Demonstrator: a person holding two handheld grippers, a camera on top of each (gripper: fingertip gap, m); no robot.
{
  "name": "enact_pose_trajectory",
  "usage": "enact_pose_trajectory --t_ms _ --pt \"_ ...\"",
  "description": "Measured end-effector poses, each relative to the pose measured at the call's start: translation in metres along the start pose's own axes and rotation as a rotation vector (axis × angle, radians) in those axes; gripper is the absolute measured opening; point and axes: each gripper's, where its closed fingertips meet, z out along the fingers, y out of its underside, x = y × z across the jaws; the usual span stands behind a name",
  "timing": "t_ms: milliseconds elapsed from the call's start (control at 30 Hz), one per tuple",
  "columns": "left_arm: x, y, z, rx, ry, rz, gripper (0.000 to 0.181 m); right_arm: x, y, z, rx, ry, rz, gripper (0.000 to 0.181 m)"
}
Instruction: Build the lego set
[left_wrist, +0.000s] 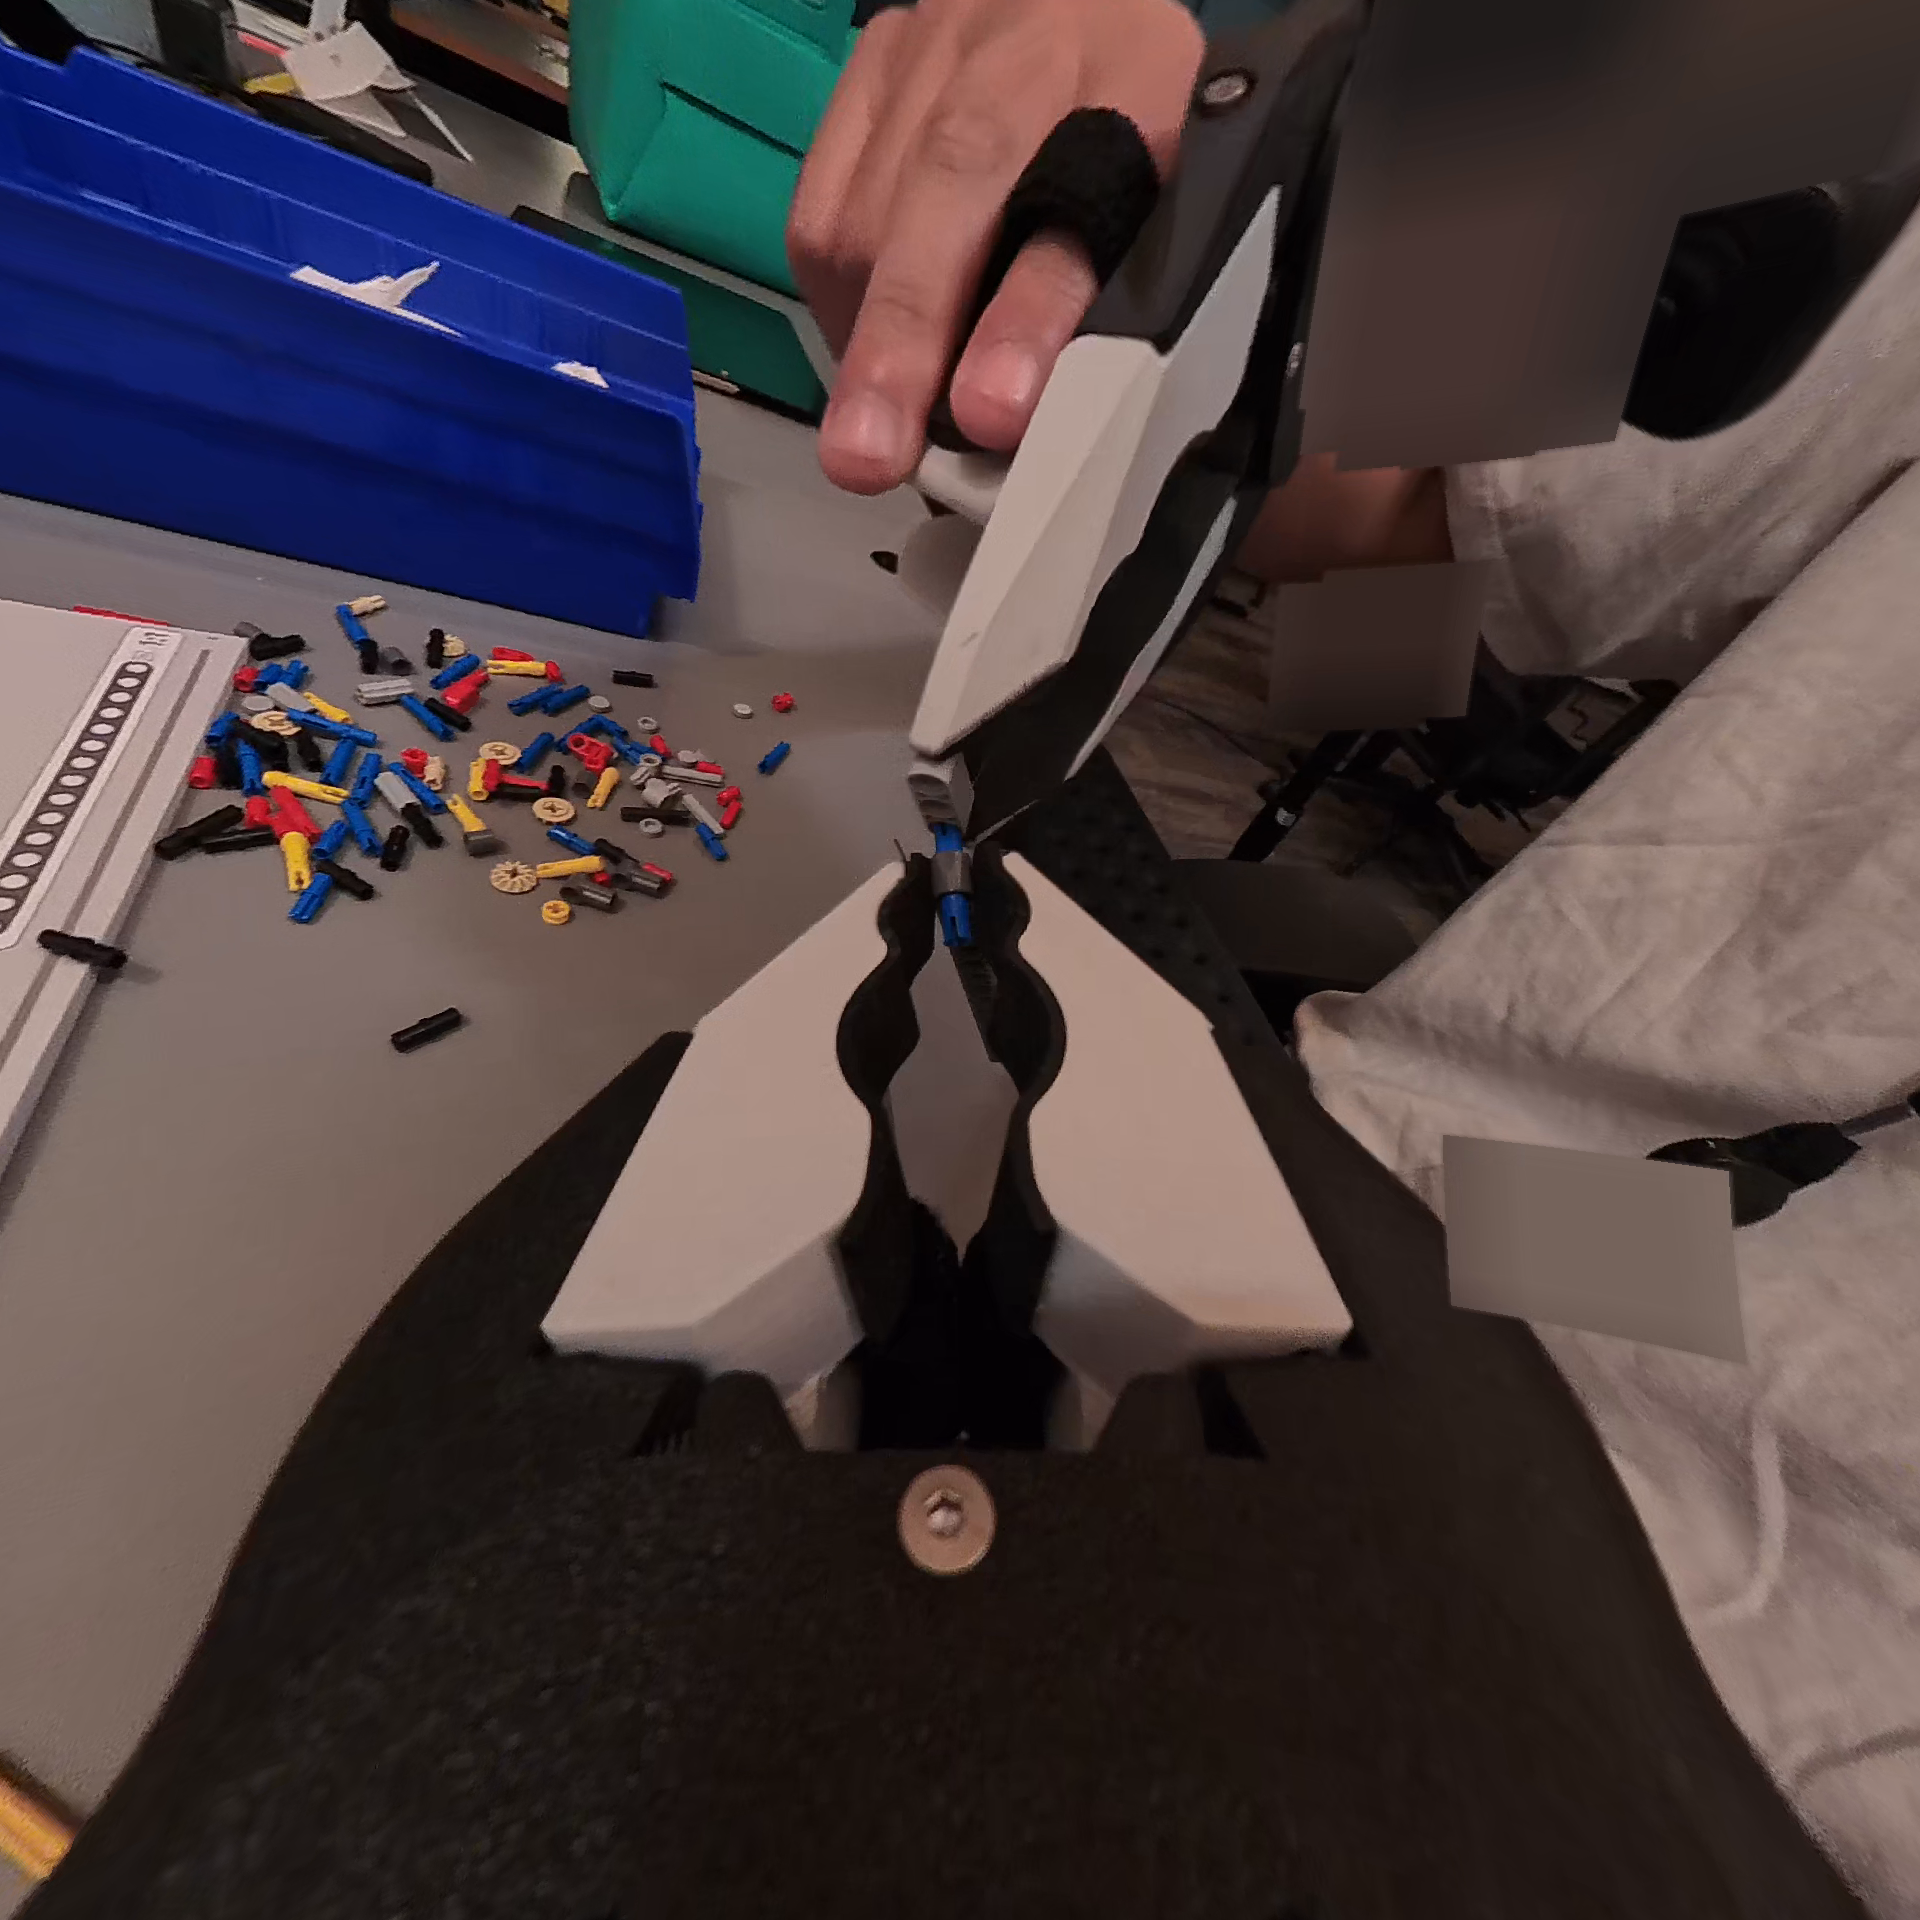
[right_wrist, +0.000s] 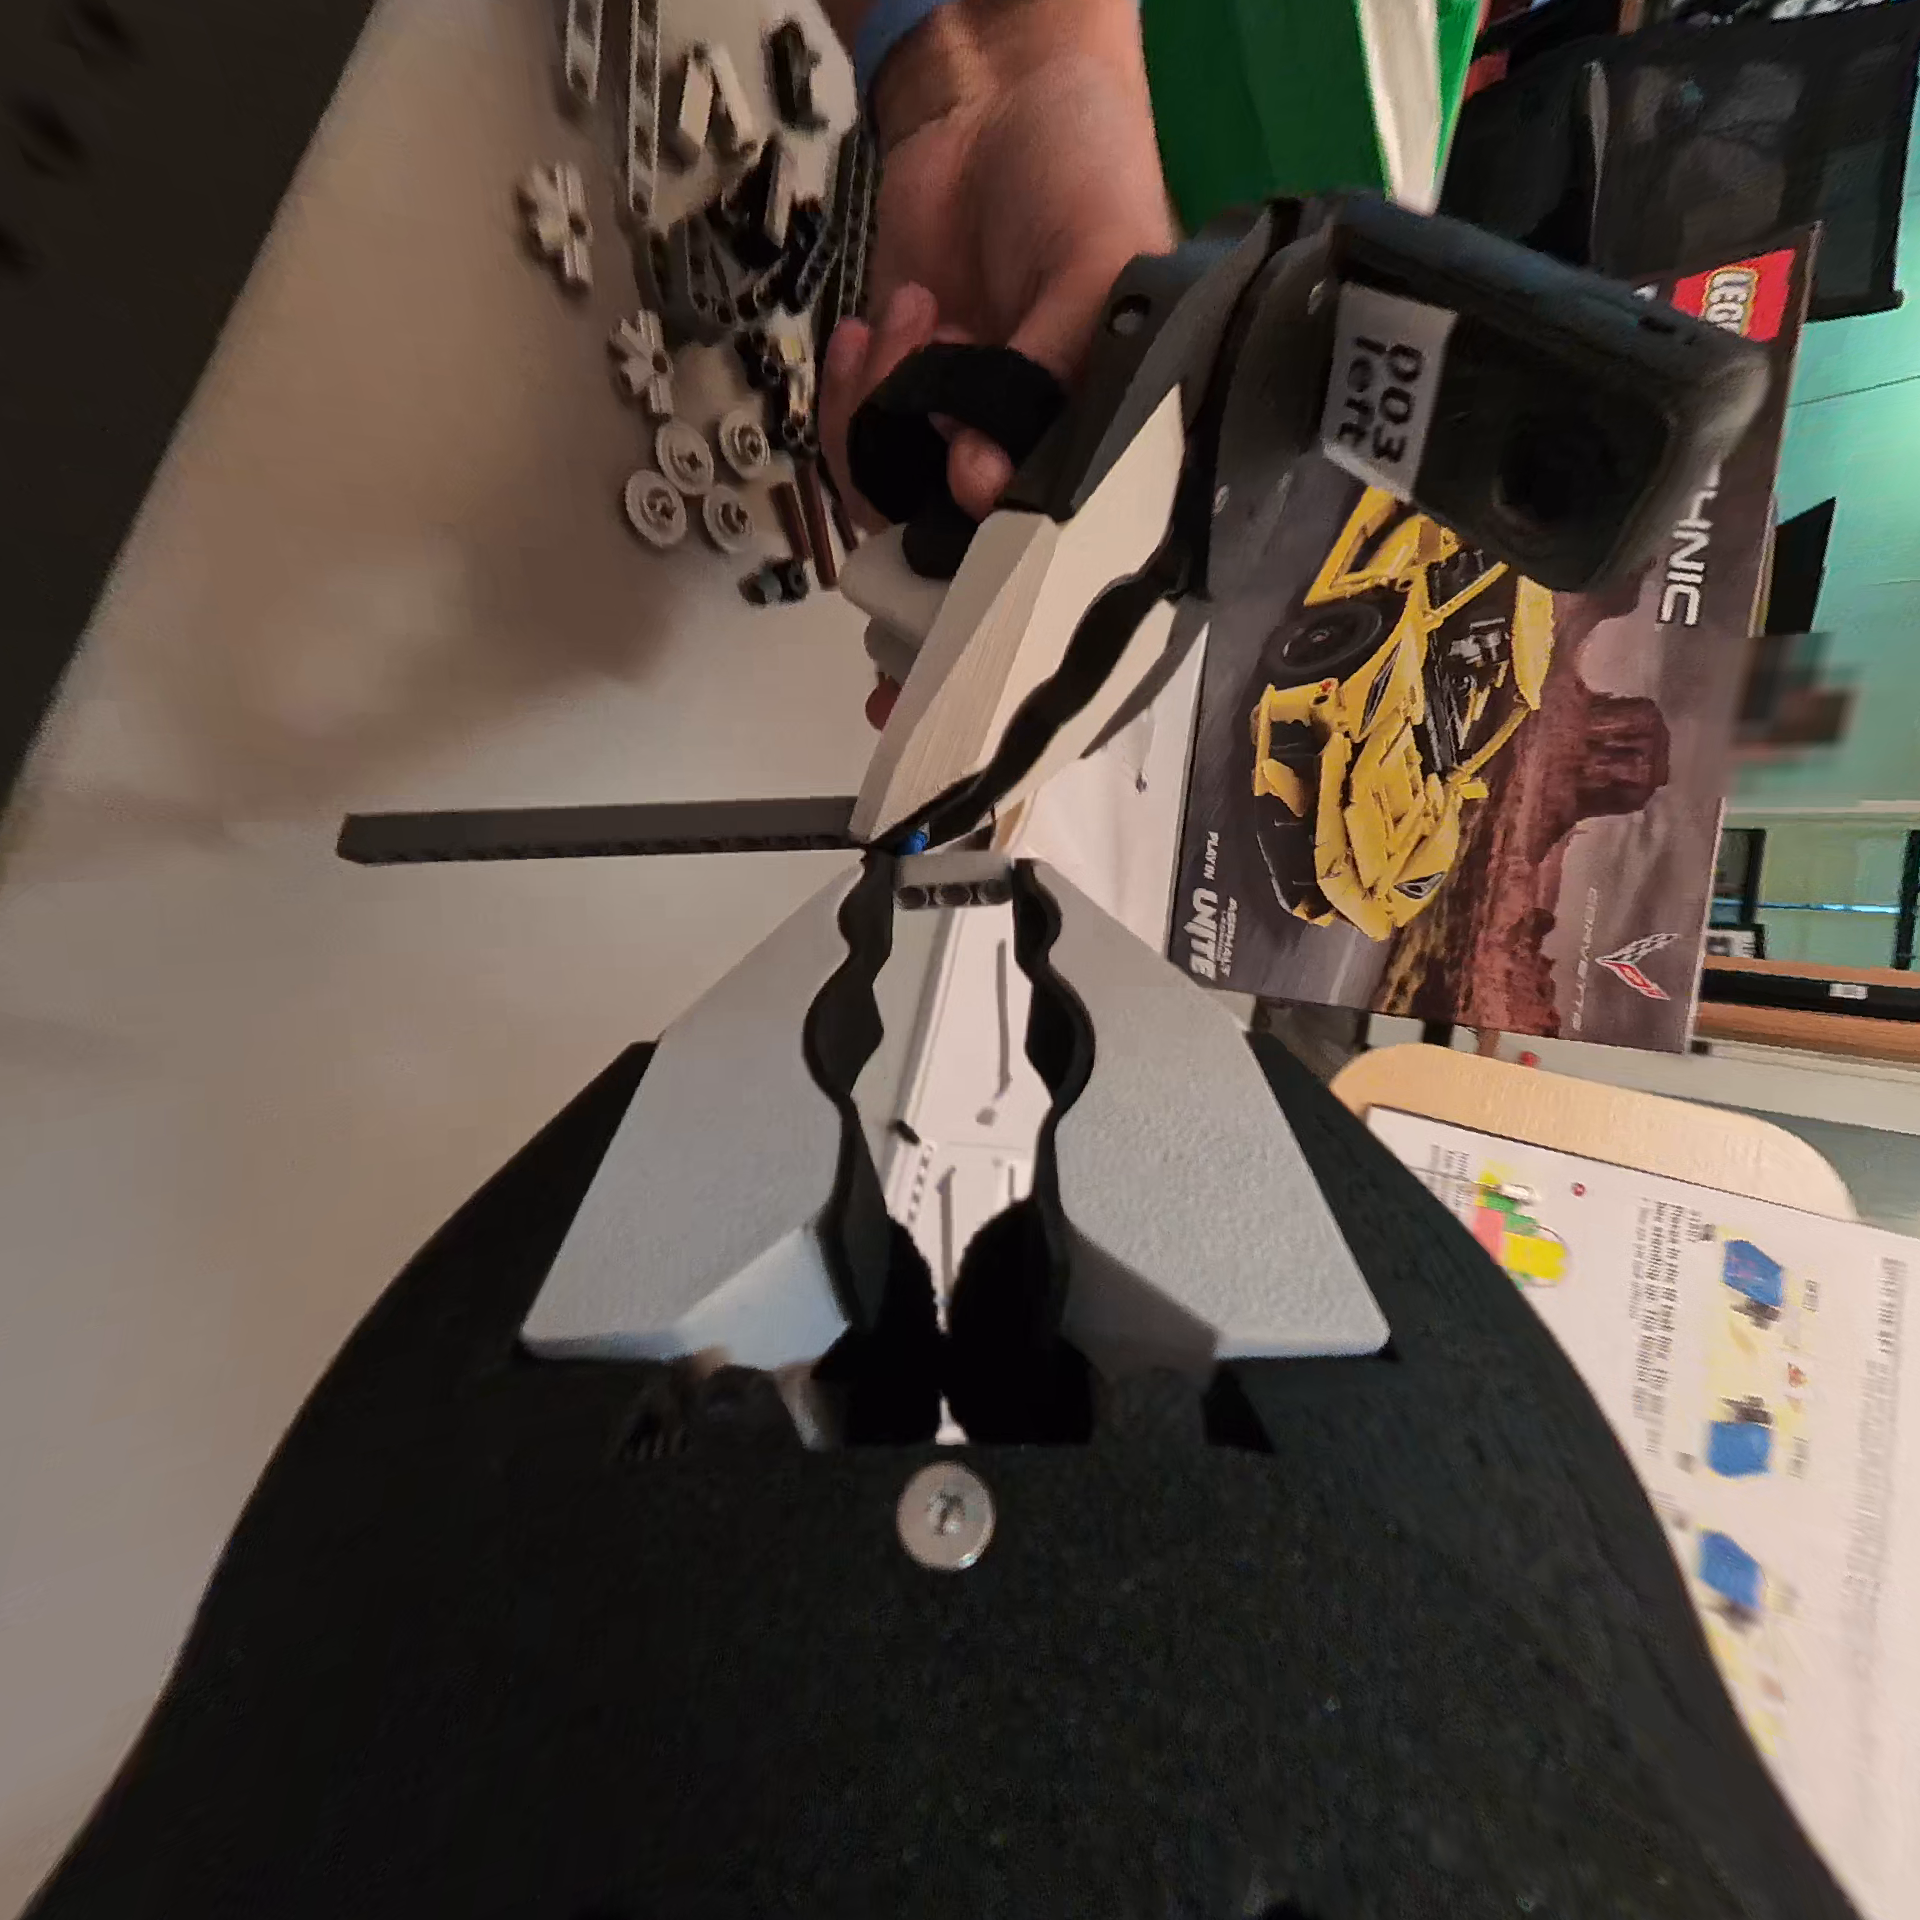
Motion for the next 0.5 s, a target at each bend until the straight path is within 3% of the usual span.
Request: enact_pose_trajectory --t_ms 200,500 --pt "0.019 -0.008 -0.003 0.065 0.132 0.008 0.005 0.004 -0.016 -0.011 0.227 -0.012 0.240 0.023" --pt "0.044 -0.012 -0.004 0.131 0.330 -0.007 0.006 0.005 -0.038 -0.020 0.486 -0.041 0.455 0.022"
